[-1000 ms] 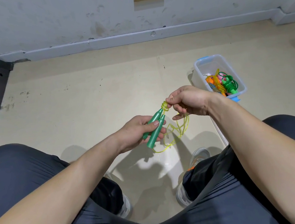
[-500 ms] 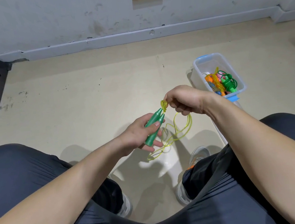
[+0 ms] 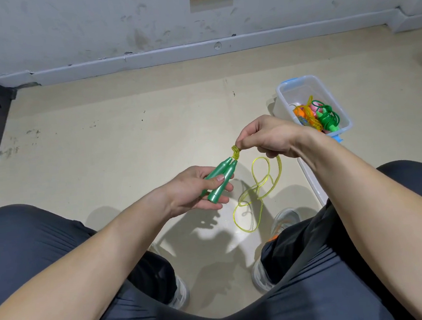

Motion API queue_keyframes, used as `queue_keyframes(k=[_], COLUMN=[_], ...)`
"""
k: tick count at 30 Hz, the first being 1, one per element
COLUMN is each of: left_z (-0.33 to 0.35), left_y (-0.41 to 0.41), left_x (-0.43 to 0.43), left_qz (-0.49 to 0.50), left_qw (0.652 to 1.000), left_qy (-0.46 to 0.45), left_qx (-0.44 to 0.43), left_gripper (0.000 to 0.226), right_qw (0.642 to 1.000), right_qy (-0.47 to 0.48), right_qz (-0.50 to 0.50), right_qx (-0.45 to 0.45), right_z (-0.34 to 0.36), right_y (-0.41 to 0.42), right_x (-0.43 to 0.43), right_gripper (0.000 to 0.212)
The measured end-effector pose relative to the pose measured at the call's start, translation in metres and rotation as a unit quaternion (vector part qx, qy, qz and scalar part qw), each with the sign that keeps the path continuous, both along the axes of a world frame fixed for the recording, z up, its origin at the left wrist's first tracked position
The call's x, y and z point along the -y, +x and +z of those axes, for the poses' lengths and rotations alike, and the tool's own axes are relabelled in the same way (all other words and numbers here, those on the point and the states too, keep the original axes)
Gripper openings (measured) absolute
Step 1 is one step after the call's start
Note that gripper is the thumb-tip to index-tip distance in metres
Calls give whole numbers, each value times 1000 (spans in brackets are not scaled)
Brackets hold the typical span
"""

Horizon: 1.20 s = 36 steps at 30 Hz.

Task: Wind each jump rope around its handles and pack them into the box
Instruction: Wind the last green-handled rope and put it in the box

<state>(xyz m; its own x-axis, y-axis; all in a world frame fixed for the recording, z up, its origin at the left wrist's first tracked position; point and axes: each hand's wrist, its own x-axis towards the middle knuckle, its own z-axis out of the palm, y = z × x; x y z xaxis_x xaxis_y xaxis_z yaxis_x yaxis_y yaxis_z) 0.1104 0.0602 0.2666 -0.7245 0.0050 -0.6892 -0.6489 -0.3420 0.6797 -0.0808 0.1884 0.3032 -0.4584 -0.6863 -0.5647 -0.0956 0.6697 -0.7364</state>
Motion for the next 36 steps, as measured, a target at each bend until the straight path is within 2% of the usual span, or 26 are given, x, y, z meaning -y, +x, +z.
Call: queue_keyframes(k=[5,11,16,19,21,25,28,33,36], left_z=[1,-2,3,4,1,0,2,-1,-2], left_y=[-2,-3,-10,-14,-16,-19,-22,-26,-27], left_x=[2,-11,-20,-20,-19,-25,-27,-26,-23], left_qz=[4,30,46,93,116,160,207,236,248], left_qw=[999,998,997,994,992,987,978,970,966], left_qy=[7,9,25,62,48,-6,16,-26,-52], left_qx=[-33,-60,-48,-6,6,-15,-32,-55,-56], left_gripper=[25,35,29,57,67,52,42,37,32], right_qw=[999,990,994,997,998,998,995,986,988], right_qy=[-30,-64,-48,-44,-41,-54,-64,-65,-58], right_qz=[-34,-110,-78,-62,-43,-34,-72,-133,-142], right_qx=[3,52,55,26,-2,-22,-32,-72,-29], right_z=[-1,-16,-22,-21,-20,-21,-27,-28,-24], right_y=[4,21,35,37,38,46,51,60,57], right_x=[2,9,12,15,15,16,19,22,21], right_gripper=[8,14,16,15,17,16,26,26,20])
